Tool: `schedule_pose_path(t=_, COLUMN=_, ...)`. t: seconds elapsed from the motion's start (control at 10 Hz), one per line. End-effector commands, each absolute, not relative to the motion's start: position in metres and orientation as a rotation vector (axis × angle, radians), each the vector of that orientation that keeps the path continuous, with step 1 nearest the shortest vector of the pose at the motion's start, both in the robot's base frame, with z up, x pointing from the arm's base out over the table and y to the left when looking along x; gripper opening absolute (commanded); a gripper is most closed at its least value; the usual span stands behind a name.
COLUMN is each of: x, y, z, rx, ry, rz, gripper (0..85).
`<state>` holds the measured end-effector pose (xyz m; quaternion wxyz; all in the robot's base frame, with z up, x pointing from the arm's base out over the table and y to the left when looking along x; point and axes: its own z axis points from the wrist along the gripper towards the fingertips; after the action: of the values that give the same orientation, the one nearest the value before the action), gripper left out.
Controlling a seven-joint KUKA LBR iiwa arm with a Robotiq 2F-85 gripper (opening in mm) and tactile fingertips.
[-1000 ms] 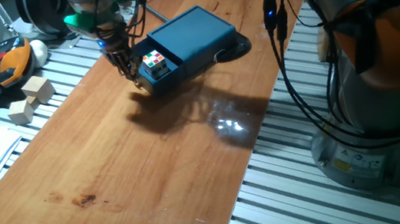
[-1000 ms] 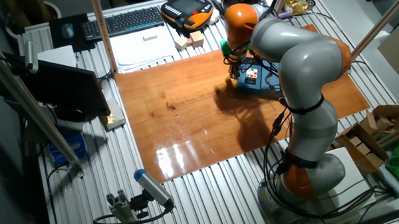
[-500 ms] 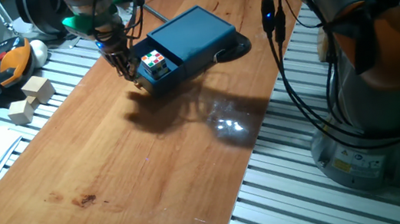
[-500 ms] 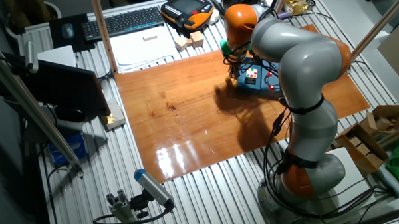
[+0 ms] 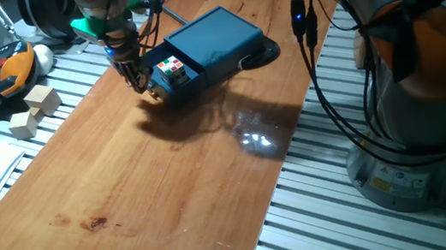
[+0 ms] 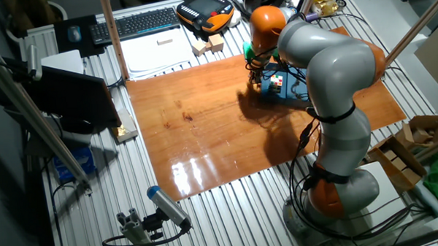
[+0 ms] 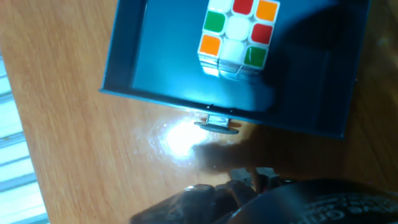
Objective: Grasp the handle and close the drawer
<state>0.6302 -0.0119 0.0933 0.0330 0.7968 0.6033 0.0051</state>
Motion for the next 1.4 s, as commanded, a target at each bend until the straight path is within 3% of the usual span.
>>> schedule_pose_path(t=0.0, x=0.632, y=-0.012, z=0.092, rx=2.456, ry=1.851, rz=0.010, gripper=39.0)
schedule_pose_path(t=0.1, x=0.634, y=-0.011, z=0.091, rx=2.465, ry=1.843, rz=0.007, gripper=56.3)
schedule_pose_path(t=0.2, x=0.636, y=-0.012, z=0.089, rx=2.484, ry=1.819, rz=0.004, gripper=66.3)
schedule_pose_path(t=0.3, x=0.638, y=-0.013, z=0.087, rx=2.499, ry=1.800, rz=-0.001, gripper=71.0)
schedule_pose_path(t=1.3, x=0.649, y=-0.033, z=0.066, rx=2.541, ry=1.724, rz=0.035, gripper=74.0)
